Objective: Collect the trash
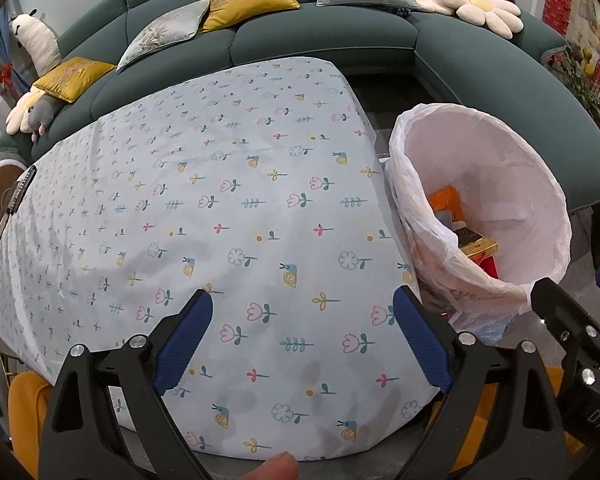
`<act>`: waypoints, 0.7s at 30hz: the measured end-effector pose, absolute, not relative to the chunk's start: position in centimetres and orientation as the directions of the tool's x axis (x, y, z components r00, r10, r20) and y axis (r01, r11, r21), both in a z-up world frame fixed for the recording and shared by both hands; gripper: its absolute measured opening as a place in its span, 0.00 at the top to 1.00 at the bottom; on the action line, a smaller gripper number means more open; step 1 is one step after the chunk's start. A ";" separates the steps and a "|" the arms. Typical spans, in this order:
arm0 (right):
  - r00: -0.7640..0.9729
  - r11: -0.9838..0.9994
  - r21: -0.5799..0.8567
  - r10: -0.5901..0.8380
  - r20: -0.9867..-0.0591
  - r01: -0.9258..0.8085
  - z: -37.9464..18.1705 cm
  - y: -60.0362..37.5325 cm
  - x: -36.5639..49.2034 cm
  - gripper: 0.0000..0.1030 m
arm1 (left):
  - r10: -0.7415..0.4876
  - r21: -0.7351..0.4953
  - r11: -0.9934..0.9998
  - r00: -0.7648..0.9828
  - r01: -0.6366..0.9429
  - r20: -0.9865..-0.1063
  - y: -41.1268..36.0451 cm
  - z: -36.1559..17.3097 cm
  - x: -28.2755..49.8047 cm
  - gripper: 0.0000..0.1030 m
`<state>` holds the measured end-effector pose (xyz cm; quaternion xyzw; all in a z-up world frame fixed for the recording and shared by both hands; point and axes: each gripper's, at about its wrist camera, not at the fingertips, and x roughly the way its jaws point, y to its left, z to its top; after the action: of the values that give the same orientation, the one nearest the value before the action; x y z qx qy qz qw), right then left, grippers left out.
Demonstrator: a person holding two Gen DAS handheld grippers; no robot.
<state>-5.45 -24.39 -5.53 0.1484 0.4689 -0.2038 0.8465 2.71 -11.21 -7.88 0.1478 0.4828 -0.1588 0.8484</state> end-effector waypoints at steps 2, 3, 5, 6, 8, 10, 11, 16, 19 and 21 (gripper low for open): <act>0.474 0.871 0.062 -0.204 -0.857 0.487 -5.7 -24.5 -5.4 0.06 | -0.126 0.097 0.907 0.483 0.410 -0.867 -11.3 -7.9 2.7 0.15; 0.473 0.871 0.063 -0.203 -0.857 0.487 -5.7 -24.5 -5.4 0.06 | -0.128 0.095 0.907 0.483 0.409 -0.866 -11.3 -7.9 2.7 0.15; 0.471 0.870 0.064 -0.202 -0.858 0.489 -5.8 -24.5 -5.4 0.06 | -0.127 0.096 0.908 0.486 0.408 -0.865 -11.3 -7.9 2.7 0.15; 0.471 0.869 0.065 -0.202 -0.859 0.490 -5.8 -24.6 -5.4 0.06 | -0.126 0.097 0.908 0.486 0.408 -0.865 -11.4 -7.9 2.8 0.15; 0.471 0.869 0.065 -0.202 -0.859 0.491 -5.8 -24.5 -5.5 0.06 | -0.126 0.096 0.908 0.486 0.407 -0.865 -11.4 -7.9 2.8 0.15; 0.470 0.869 0.063 -0.204 -0.859 0.492 -5.8 -24.6 -5.4 0.06 | -0.127 0.094 0.910 0.487 0.404 -0.864 -11.4 -7.9 2.8 0.15; 0.470 0.869 0.062 -0.204 -0.859 0.491 -5.7 -24.5 -5.4 0.06 | -0.127 0.094 0.910 0.488 0.403 -0.864 -11.4 -7.9 2.8 0.15; 0.469 0.870 0.056 -0.209 -0.858 0.490 -5.7 -24.4 -5.4 0.06 | -0.126 0.092 0.913 0.491 0.397 -0.862 -11.3 -7.7 2.8 0.15; 0.469 0.871 0.053 -0.211 -0.858 0.488 -5.8 -24.3 -5.4 0.06 | -0.126 0.093 0.914 0.493 0.395 -0.861 -11.2 -7.7 2.8 0.15; 0.467 0.872 0.051 -0.211 -0.858 0.487 -5.8 -24.3 -5.4 0.06 | -0.123 0.096 0.914 0.496 0.394 -0.860 -11.2 -7.7 2.8 0.15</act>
<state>-5.39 -24.26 -5.80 0.1461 0.4727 -0.2070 0.8440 2.75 -11.18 -7.66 0.1414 0.4786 -0.1516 0.8532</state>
